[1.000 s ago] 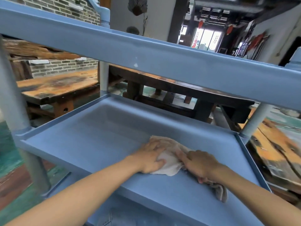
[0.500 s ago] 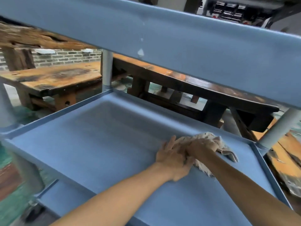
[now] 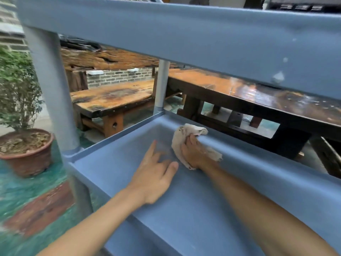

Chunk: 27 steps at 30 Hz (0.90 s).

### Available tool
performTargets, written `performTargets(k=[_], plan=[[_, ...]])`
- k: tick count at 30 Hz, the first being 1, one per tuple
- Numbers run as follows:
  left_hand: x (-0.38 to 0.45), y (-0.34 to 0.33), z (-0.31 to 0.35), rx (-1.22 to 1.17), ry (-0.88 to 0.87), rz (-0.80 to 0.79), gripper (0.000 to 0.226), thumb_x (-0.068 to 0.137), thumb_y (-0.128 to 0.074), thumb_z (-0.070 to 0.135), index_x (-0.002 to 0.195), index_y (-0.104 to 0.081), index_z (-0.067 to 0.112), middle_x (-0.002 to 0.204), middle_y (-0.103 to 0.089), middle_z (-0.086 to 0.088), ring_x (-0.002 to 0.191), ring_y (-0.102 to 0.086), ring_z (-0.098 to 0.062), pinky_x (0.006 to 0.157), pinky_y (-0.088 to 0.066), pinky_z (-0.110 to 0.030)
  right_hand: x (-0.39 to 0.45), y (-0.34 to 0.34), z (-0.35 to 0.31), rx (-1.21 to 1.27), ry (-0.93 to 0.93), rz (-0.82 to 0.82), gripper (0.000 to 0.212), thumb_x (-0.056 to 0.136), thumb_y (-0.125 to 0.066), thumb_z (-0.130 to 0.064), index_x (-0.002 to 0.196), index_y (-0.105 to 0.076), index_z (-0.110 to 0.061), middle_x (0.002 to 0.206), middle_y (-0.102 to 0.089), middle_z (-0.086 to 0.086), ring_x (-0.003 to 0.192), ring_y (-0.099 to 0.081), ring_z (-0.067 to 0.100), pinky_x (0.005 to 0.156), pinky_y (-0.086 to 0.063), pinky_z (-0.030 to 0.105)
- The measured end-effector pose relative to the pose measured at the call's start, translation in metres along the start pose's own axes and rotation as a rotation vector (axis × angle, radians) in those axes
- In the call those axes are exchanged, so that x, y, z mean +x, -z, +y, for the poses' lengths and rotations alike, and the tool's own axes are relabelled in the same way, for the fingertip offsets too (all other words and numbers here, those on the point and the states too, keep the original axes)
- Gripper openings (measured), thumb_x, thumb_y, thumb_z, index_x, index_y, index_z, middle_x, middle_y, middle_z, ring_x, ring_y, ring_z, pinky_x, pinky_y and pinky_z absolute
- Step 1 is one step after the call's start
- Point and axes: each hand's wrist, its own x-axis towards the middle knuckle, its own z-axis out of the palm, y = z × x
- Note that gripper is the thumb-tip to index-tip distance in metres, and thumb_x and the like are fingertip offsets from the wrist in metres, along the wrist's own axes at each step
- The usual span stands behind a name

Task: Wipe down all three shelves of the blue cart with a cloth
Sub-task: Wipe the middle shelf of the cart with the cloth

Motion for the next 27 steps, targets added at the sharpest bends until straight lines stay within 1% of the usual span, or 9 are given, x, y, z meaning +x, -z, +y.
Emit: performTargets(k=[4, 6, 10, 14, 16, 19, 22, 25, 27], plan=[[-0.017, 0.015, -0.031, -0.055, 0.033, 0.154, 0.071, 0.098, -0.016, 0.057, 0.121, -0.069, 0.015, 0.152, -0.041, 0.000, 0.151, 0.013, -0.003, 0.119, 0.003, -0.021, -0.011, -0.006, -0.035, 0.006, 0.193, -0.084, 0.100, 0.093, -0.028, -0.074, 0.162, -0.004, -0.007, 0.170, -0.010, 0.014, 0.156, -0.015, 0.028, 0.127, -0.012, 0.040], [-0.026, 0.021, -0.041, -0.064, 0.027, 0.205, 0.075, 0.095, -0.015, 0.061, 0.120, -0.069, 0.015, 0.147, -0.045, 0.003, 0.151, 0.007, -0.004, 0.119, -0.002, -0.023, -0.020, -0.009, -0.041, -0.069, 0.273, -0.135, 0.108, 0.087, -0.035, -0.080, 0.163, 0.002, -0.012, 0.172, -0.002, 0.009, 0.157, -0.008, 0.023, 0.126, -0.007, 0.035], [-0.036, 0.029, -0.049, -0.016, -0.050, 0.222, 0.059, 0.102, -0.022, 0.054, 0.109, -0.071, 0.024, 0.139, -0.051, 0.003, 0.153, 0.001, -0.010, 0.119, -0.004, -0.024, -0.056, -0.006, -0.054, -0.084, 0.386, -0.231, 0.090, 0.096, -0.042, -0.059, 0.163, 0.002, -0.018, 0.172, 0.002, 0.003, 0.158, -0.002, 0.018, 0.127, -0.003, 0.033], [-0.036, 0.035, -0.047, 0.066, -0.116, 0.148, 0.047, 0.100, -0.028, 0.049, 0.105, -0.067, 0.023, 0.135, -0.053, 0.003, 0.152, -0.006, -0.017, 0.120, -0.010, -0.027, -0.113, 0.000, -0.048, -0.018, 0.517, -0.246, 0.077, 0.100, -0.053, -0.034, 0.164, -0.011, -0.021, 0.172, -0.007, -0.003, 0.157, -0.002, 0.010, 0.124, 0.001, 0.023], [-0.035, 0.035, -0.041, 0.098, -0.157, 0.078, 0.038, 0.098, -0.034, 0.043, 0.110, -0.063, 0.023, 0.133, -0.052, 0.003, 0.151, -0.011, -0.019, 0.119, -0.014, -0.027, -0.142, 0.008, -0.029, -0.013, 0.560, -0.226, 0.072, 0.100, -0.059, -0.025, 0.162, -0.023, -0.019, 0.171, -0.014, -0.002, 0.158, -0.006, 0.015, 0.126, -0.003, 0.028], [-0.036, 0.029, -0.023, 0.143, -0.220, -0.092, 0.037, 0.096, -0.041, 0.040, 0.125, -0.056, 0.022, 0.134, -0.050, 0.003, 0.139, -0.031, -0.018, 0.112, -0.027, -0.029, -0.184, 0.029, 0.014, -0.063, 0.591, -0.150, 0.058, 0.100, -0.062, -0.027, 0.154, -0.043, -0.019, 0.164, -0.033, 0.001, 0.151, -0.025, 0.024, 0.125, -0.017, 0.040], [-0.036, 0.019, 0.011, 0.154, -0.293, -0.252, 0.040, 0.095, -0.046, 0.042, 0.132, -0.055, 0.028, 0.135, -0.052, 0.008, 0.130, -0.042, -0.013, 0.108, -0.034, -0.032, -0.222, 0.062, 0.062, -0.114, 0.518, -0.133, 0.049, 0.098, -0.063, -0.034, 0.147, -0.054, -0.030, 0.154, -0.042, -0.003, 0.141, -0.033, 0.020, 0.119, -0.025, 0.035], [-0.035, 0.002, 0.058, 0.136, -0.410, -0.368, 0.042, 0.093, -0.048, 0.043, 0.134, -0.056, 0.034, 0.134, -0.056, 0.008, 0.127, -0.045, -0.015, 0.108, -0.035, -0.035, -0.252, 0.091, 0.110, -0.208, 0.389, -0.040, 0.050, 0.088, -0.071, -0.012, 0.133, -0.068, -0.035, 0.145, -0.050, 0.004, 0.134, -0.041, 0.027, 0.114, -0.029, 0.038], [-0.034, -0.011, 0.089, 0.174, -0.461, -0.466, 0.044, 0.091, -0.046, 0.045, 0.133, -0.056, 0.034, 0.134, -0.058, 0.005, 0.126, -0.046, -0.019, 0.103, -0.041, -0.040, -0.268, 0.106, 0.134, -0.161, 0.214, -0.045, 0.042, 0.089, -0.070, -0.004, 0.123, -0.075, -0.029, 0.136, -0.054, 0.002, 0.127, -0.046, 0.025, 0.110, -0.033, 0.029]])
